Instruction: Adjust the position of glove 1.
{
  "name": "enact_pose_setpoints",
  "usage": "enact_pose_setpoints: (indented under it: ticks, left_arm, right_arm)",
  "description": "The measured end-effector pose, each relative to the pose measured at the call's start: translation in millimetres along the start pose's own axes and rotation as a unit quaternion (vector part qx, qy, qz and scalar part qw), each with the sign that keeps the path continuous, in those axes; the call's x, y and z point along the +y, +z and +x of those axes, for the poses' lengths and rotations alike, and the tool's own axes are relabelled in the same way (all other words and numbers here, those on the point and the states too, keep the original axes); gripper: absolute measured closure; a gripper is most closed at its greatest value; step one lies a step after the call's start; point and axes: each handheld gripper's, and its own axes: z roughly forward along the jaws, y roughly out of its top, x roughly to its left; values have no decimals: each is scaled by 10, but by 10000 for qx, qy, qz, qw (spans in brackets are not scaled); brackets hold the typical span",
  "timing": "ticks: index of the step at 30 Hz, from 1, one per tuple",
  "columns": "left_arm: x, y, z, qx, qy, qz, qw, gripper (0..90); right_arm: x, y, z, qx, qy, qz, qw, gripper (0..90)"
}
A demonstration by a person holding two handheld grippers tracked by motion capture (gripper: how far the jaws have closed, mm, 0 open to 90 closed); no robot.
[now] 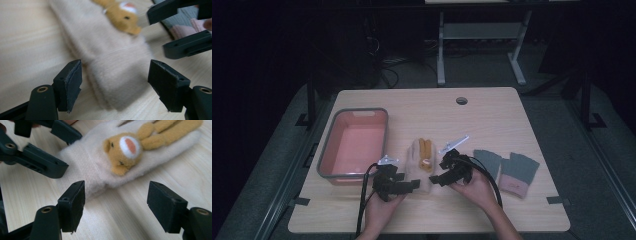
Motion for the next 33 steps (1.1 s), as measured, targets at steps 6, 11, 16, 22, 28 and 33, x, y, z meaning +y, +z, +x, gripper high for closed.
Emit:
enact_pose_setpoints:
  ticks: [6, 11, 16, 22, 28, 33]
  left_arm:
    - [-5, 74, 33, -70, -173, 251, 9995, 342]
    - [29, 87, 53, -287, -151, 376, 9988, 473]
    - [63, 125, 70, -503, -247, 418, 9976, 545]
    - [102, 205, 25, -602, -171, 446, 9970, 543]
    - [137, 287, -9, -745, -290, 457, 9958, 541]
    - [165, 360, -62, -807, -216, 467, 9954, 538]
  right_arm:
    - [-26, -44, -32, -52, 104, -36, 9999, 312]
    - [-78, -70, -86, -276, 264, -52, 9993, 323]
    - [-130, -106, -125, -414, 464, -65, 9980, 337]
    - [-149, -170, -191, -390, 727, -182, 9964, 336]
    - [-156, -156, -222, -314, 943, -180, 9949, 336]
    - [-146, -107, -265, -175, 1239, -110, 9921, 336]
